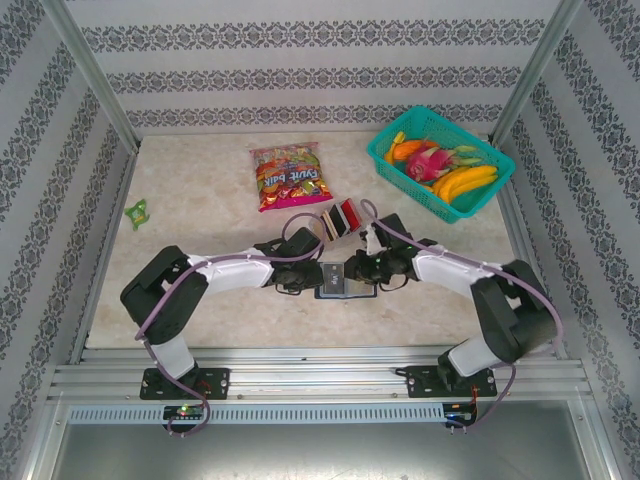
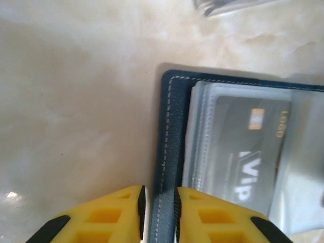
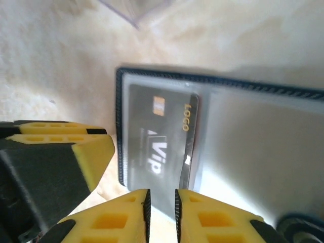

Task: Put the credit cards into the card holder
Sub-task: Insert the credit card into the card slot, then pick up the credit card from the storage box.

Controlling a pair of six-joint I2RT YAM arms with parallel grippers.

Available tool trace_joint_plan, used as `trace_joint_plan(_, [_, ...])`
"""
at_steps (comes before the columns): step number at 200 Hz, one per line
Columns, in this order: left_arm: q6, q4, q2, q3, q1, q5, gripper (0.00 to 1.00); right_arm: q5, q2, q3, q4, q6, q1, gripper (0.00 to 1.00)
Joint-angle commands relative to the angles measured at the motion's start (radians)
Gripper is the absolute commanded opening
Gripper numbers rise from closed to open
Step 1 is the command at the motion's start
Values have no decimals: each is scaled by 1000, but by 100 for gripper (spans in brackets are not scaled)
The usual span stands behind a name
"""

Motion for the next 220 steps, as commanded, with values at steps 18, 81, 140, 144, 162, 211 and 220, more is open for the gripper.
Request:
trace_joint_plan(18, [34,-52,-101,36,-2,-69,30,209,-128,149,-233,-147,-62,36])
trace_joint_plan(81, [58,-33,3,213,124,52,46,437,104,471,-369,-327,-77,48])
trace_joint_plan(140, [61,-47,122,317,228,84,54,495,380,727,-441,-433,-38,52])
trace_joint_plan(144, [61,-43,129,322,232,89,54,498,394,739,-447,-437,-34,52])
trace_joint_plan(162, [57,-23,166,350,246,114,56,527,433,771,-450,-448,-19,53])
trace_joint_plan(211, [66,-46,260,437,261,127,56,619,496,820,-474,-458,5,53])
trace_joint_plan(220, [63,-46,273,443,262,131,56,632,502,823,-477,-460,8,53])
